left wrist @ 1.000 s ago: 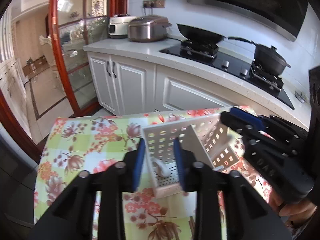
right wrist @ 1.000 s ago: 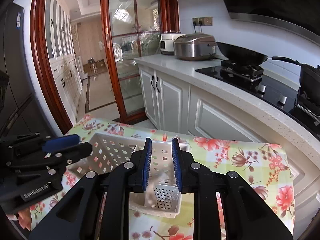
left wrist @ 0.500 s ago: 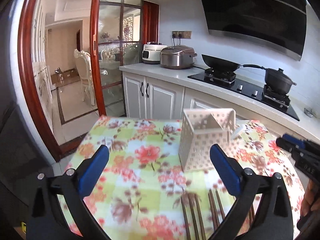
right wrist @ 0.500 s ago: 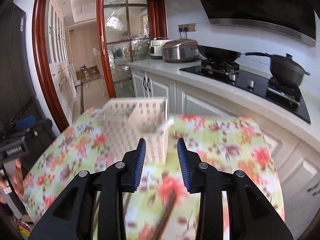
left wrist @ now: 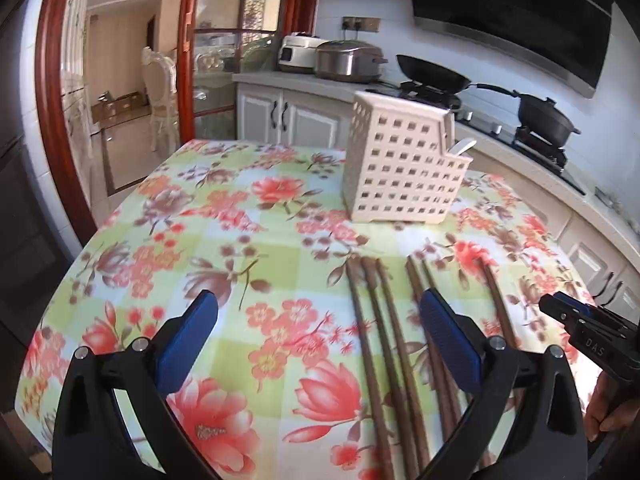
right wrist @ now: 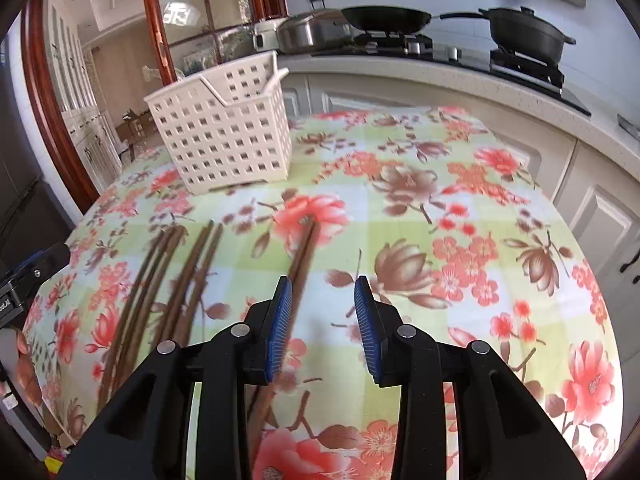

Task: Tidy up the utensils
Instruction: 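Lower the right tool onto a brown chopstick and close it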

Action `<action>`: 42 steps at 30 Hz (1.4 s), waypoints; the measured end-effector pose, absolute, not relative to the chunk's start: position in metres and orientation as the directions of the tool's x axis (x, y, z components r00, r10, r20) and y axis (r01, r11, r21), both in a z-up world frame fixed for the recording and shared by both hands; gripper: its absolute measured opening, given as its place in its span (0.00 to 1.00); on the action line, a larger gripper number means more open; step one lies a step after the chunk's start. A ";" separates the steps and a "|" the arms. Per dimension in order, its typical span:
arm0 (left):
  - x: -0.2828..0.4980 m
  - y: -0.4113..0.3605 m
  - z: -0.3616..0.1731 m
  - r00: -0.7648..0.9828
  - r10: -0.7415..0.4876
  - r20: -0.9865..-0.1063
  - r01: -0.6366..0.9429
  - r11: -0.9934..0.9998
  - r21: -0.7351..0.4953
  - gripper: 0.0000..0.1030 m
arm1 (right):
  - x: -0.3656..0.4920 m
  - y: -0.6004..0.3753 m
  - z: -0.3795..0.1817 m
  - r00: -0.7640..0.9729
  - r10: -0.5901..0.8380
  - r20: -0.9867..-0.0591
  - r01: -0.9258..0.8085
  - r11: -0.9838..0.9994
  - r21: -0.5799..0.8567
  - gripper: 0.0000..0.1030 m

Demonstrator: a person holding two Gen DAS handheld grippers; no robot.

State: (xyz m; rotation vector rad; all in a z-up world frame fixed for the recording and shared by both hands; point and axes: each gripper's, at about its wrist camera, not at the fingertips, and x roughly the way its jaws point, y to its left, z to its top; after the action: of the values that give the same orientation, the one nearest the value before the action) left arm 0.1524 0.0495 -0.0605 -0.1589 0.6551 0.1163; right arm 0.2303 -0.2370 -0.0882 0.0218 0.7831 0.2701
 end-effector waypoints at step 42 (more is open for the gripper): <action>0.189 0.057 -0.113 0.647 -0.002 -0.762 -0.149 0.981 -0.128 0.69 | 0.272 -0.198 -0.117 0.602 0.162 -0.782 -0.244 0.970 0.014 0.07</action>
State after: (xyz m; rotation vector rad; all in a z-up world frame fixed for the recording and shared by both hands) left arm 0.1893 0.0571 -0.1130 -0.1858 0.8639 0.0841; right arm 0.2722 -0.1977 -0.1168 -0.0977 0.8943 0.2354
